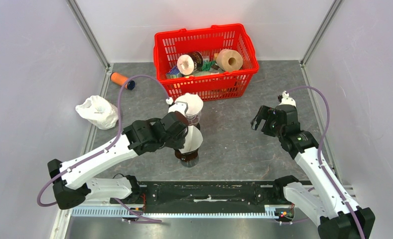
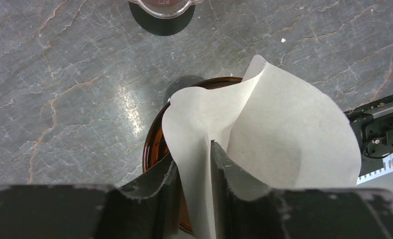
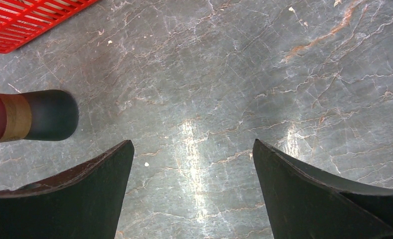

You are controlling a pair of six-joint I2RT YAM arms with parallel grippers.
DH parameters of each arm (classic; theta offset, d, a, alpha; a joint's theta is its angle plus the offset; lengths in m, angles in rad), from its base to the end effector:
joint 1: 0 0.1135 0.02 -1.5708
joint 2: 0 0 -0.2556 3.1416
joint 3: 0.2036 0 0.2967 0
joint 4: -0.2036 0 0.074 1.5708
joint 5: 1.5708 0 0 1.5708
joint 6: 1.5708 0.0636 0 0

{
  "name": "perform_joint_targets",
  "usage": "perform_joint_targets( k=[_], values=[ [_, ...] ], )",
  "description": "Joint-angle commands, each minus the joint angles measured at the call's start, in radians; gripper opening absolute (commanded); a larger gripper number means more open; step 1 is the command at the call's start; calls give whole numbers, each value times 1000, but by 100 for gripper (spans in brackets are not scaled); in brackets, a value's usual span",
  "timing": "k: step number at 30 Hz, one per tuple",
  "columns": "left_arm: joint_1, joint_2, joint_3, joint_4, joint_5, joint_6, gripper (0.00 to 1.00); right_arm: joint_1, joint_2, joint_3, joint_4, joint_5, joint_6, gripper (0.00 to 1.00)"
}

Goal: Place the coffee filter in the dripper

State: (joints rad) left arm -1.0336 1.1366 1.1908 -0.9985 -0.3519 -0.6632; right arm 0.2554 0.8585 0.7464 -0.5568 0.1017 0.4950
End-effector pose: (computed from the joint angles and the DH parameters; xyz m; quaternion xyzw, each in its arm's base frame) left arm 0.1610 -0.2274 0.3127 0.1195 0.9306 -0.1175 0.3255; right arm 0.2494 0.0584 0.2489 0.1294 0.8898 0.1169 0.4217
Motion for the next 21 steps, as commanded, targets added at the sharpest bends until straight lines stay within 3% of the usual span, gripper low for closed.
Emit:
perform_joint_targets(
  k=[1, 7, 14, 21],
  values=[
    [3, 0, 66, -7, 12, 7, 36, 0, -14, 21, 6, -5, -21, 97],
    [4, -17, 94, -30, -5, 16, 41, 1, -8, 22, 9, -6, -22, 97],
    [3, -32, 146, -72, -35, 46, 61, 1, 0, 25, 9, -11, -24, 97],
    [3, -45, 190, -96, -76, 55, 68, 1, 6, 28, 8, -10, -24, 97]
  ],
)
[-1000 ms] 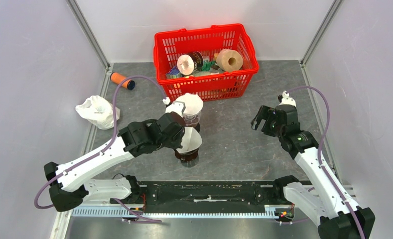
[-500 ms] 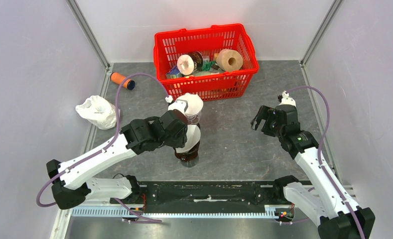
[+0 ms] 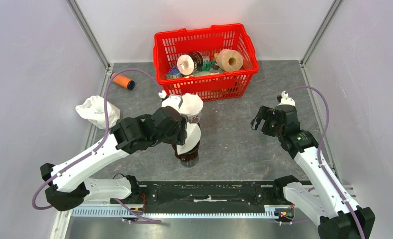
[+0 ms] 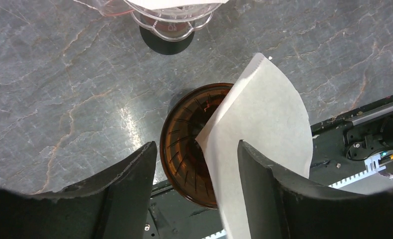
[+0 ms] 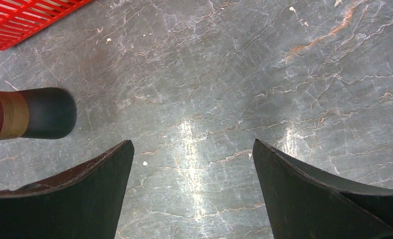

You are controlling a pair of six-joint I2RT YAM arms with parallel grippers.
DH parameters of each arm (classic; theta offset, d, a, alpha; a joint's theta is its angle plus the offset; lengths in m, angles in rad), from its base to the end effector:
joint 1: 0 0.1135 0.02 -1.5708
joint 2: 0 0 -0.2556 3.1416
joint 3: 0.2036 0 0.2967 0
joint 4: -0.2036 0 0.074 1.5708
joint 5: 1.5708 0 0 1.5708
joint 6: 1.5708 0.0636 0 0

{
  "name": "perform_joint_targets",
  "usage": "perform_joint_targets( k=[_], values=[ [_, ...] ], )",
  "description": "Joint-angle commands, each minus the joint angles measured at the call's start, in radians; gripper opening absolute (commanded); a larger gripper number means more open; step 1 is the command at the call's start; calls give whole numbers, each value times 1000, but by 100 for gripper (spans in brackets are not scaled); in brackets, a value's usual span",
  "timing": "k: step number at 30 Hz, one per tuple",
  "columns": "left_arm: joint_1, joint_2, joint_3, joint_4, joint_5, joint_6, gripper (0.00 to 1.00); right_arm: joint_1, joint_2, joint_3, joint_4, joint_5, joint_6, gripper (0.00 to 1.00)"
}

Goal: Place the coffee filter in the dripper

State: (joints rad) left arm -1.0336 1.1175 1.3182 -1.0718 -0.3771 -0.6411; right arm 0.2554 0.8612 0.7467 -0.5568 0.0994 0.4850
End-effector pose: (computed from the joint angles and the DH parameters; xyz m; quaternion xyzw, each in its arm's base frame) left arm 0.1565 -0.2170 0.3582 0.1169 0.9176 -0.1322 0.3562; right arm 0.2498 0.0587 0.2484 0.1245 0.8910 0.1154 0.4210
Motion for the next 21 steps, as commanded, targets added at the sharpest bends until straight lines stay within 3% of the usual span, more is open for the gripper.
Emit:
perform_joint_targets(
  k=[1, 8, 14, 21],
  values=[
    [3, -27, 75, -28, -59, 36, 68, 1, 3, 28, 6, -8, -15, 97],
    [3, -27, 228, -43, -64, 101, 71, 0, 2, 29, 6, -6, -16, 97],
    [2, 29, 262, 70, 208, 198, 71, 1, 10, 29, 6, -3, -18, 97],
    [1, 146, 254, 31, 250, 205, 64, 1, 9, 25, 5, 2, -22, 97]
  ],
)
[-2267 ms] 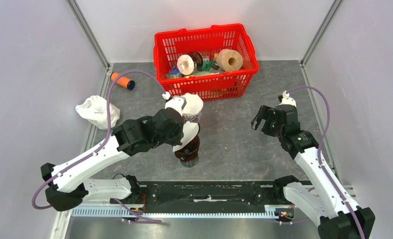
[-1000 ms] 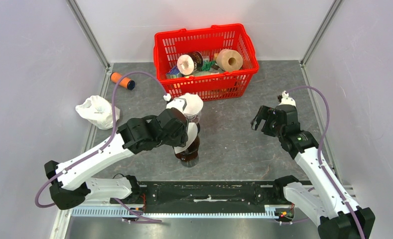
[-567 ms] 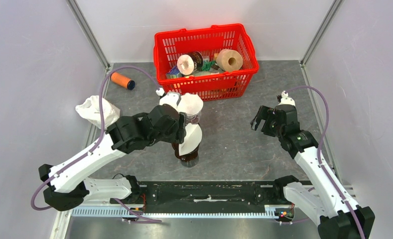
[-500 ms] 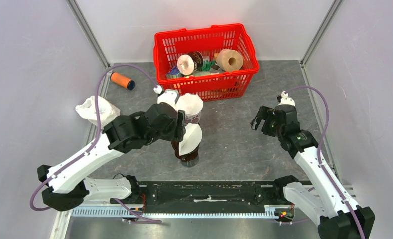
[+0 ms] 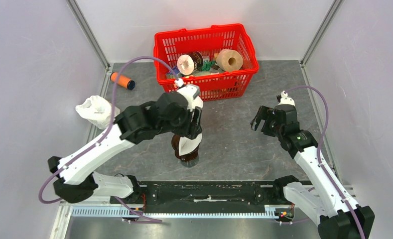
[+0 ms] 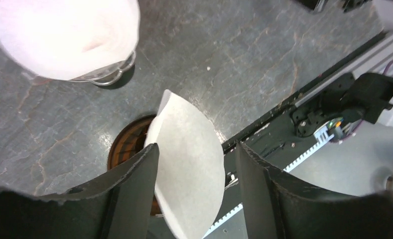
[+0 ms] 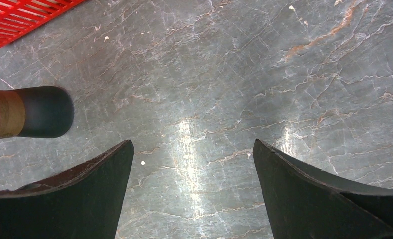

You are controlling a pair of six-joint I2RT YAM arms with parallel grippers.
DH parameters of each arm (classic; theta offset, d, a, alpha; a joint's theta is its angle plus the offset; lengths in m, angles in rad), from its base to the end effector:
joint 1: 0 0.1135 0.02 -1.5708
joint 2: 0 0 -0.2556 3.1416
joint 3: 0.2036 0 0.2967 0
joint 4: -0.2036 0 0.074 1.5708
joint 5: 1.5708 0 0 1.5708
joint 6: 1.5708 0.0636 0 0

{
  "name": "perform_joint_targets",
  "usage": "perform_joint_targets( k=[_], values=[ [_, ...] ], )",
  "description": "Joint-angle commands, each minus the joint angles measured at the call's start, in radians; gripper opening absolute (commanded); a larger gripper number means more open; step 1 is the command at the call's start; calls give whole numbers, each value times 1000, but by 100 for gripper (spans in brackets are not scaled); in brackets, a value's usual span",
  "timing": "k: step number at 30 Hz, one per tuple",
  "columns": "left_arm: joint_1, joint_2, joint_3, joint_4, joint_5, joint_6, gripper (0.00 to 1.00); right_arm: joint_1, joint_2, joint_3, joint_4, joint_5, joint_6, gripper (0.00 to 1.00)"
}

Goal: Place the coffee filter in the dripper

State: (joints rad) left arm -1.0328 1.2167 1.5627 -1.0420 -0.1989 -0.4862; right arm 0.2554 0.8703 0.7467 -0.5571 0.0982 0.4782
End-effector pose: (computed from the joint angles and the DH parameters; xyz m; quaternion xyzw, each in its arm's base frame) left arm 0.1589 -0.2417 0.4208 0.2028 0.8793 -0.2250 0.3676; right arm 0.2509 0.0591 0.2462 0.1212 0.8936 0.1129 0.4173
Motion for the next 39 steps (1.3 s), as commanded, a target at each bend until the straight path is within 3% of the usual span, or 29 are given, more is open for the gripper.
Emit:
perform_joint_targets(
  k=[1, 13, 23, 29, 39],
  values=[
    [0, 50, 4, 1, 80, 49, 62, 1, -1, 25, 5, 5, -15, 97],
    [1, 69, -28, -123, -144, -11, 44, 1, 5, 28, -1, 11, -16, 97],
    [1, 120, -59, -200, -162, -49, 19, 0, 10, 33, -10, 16, -15, 97],
    [1, 134, -89, -140, -66, -22, 16, 1, 12, 34, -10, 16, -16, 97],
    [1, 176, -109, -107, -25, 3, 14, 1, 23, 36, -13, 15, -17, 97]
  ],
)
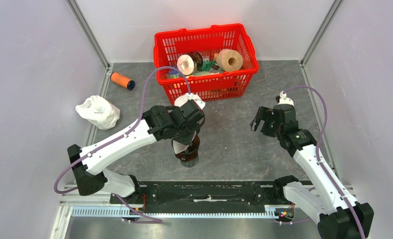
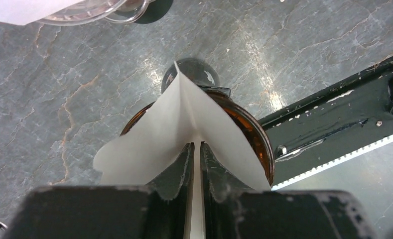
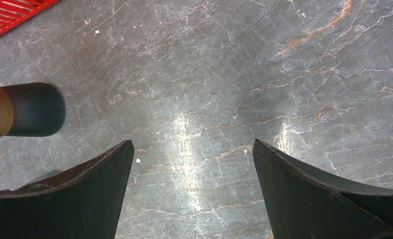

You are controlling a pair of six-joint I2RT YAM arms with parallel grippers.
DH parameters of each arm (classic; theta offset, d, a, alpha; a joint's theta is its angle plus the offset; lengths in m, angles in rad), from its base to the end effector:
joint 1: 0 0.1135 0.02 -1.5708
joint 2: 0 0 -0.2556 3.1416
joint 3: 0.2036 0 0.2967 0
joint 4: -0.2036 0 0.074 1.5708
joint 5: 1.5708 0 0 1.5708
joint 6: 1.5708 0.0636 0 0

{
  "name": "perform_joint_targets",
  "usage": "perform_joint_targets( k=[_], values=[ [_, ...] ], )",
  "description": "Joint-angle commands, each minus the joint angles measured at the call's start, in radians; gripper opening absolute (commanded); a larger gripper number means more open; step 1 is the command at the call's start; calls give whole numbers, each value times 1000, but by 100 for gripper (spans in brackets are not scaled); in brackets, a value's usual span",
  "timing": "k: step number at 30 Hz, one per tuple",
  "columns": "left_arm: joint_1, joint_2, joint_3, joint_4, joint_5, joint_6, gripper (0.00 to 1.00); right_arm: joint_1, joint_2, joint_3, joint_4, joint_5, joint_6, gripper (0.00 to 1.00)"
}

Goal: Place the coffee filter in the dripper

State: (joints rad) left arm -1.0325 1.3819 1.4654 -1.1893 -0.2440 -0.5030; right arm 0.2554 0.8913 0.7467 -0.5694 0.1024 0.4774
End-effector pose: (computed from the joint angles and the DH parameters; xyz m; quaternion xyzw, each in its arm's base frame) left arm 0.1759 -0.2647 0.3273 0.2257 0.9395 -0.0736 0.2468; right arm 0.2525 0.0592 0.2399 0.1218 0.9005 0.1052 0.4040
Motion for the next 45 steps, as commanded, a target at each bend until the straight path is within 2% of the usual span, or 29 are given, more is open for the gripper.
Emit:
perform_joint_targets(
  k=[1, 28, 35, 45],
  values=[
    [1, 14, -15, 40, 16, 19, 14, 1, 1, 36, -1, 13, -16, 97],
    [1, 49, -125, 100, 41, 6, 14, 1, 26, 40, -6, 16, -18, 97],
    [2, 48, -123, 100, 59, -3, 32, 1, 30, 42, -6, 17, -20, 97],
    [2, 40, -128, 84, 63, -12, 45, 1, 28, 42, -6, 20, -19, 97]
  ],
)
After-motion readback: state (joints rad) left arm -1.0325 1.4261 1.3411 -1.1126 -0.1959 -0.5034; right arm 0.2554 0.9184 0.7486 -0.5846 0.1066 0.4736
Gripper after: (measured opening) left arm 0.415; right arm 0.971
